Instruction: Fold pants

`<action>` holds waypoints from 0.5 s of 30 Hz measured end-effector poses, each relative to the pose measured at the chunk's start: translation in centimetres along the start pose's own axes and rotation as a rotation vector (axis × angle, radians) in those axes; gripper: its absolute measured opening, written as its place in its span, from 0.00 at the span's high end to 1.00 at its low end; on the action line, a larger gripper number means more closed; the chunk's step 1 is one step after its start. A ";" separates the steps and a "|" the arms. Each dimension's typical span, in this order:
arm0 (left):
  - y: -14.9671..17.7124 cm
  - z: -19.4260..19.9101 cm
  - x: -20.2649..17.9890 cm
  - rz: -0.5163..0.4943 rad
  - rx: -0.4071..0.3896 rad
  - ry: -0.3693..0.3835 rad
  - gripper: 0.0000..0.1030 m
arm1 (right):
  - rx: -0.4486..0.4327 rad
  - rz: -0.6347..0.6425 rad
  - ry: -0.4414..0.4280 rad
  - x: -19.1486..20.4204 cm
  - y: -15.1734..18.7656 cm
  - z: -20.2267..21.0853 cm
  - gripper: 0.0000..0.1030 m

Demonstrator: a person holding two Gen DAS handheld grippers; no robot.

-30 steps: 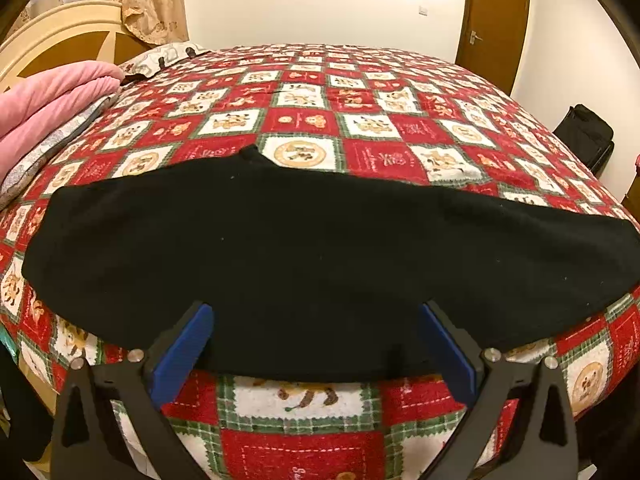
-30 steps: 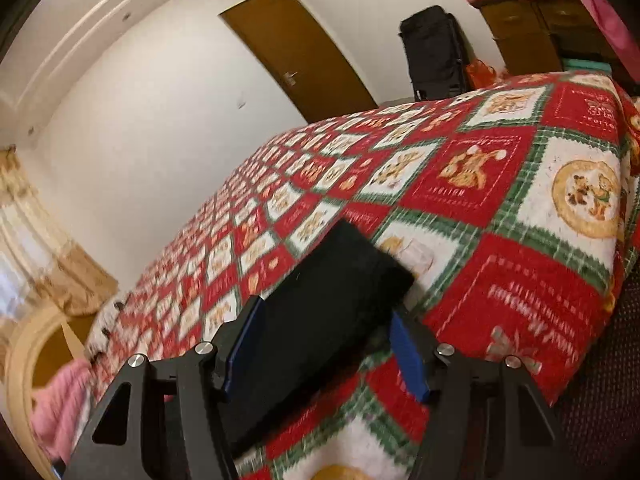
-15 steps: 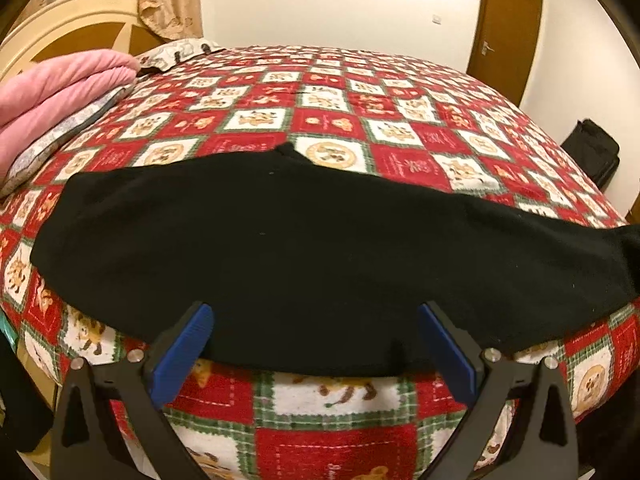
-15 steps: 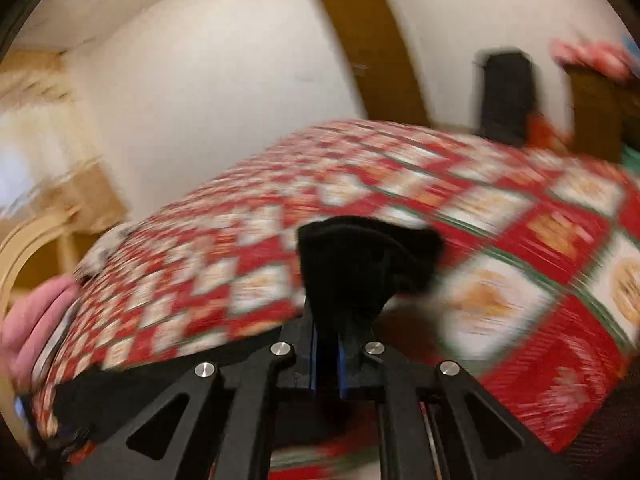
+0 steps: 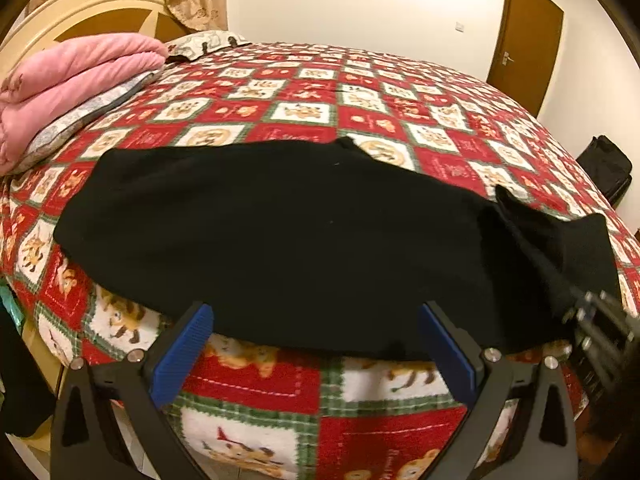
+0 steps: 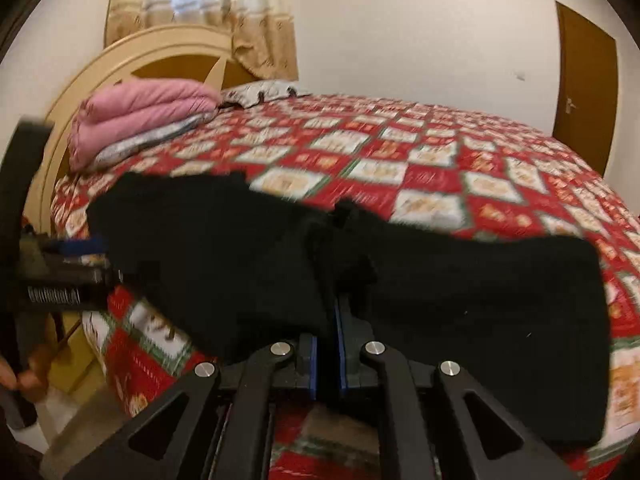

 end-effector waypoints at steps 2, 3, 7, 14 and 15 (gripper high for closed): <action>0.1 -0.5 0.4 0.019 0.014 0.006 0.00 | 0.005 0.039 0.009 0.3 0.8 -0.2 0.89; 0.2 -0.8 0.4 0.027 0.024 0.011 0.00 | 0.001 0.054 0.014 0.4 0.9 0.0 0.85; 0.5 -1.1 0.1 0.022 0.038 0.020 0.00 | 0.035 0.096 -0.035 1.8 1.1 -0.2 0.46; 0.0 -0.6 0.0 -0.014 0.008 0.005 0.00 | -0.042 -0.046 -0.358 4.4 -1.5 4.2 0.46; 0.0 -0.7 -0.1 -0.013 0.009 0.008 0.00 | -0.066 -0.098 -0.349 3.1 -2.7 4.5 0.66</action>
Point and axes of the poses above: each gripper's, at about its wrist camera, not at the fingertips, and z roughly against the way its jaws point, x to its left, y to its underside, the point moved 10 cm from there along -z, roughly the way its jaws point, and after that the axes turned 5 degrees about -y, right-handed, at the moved point
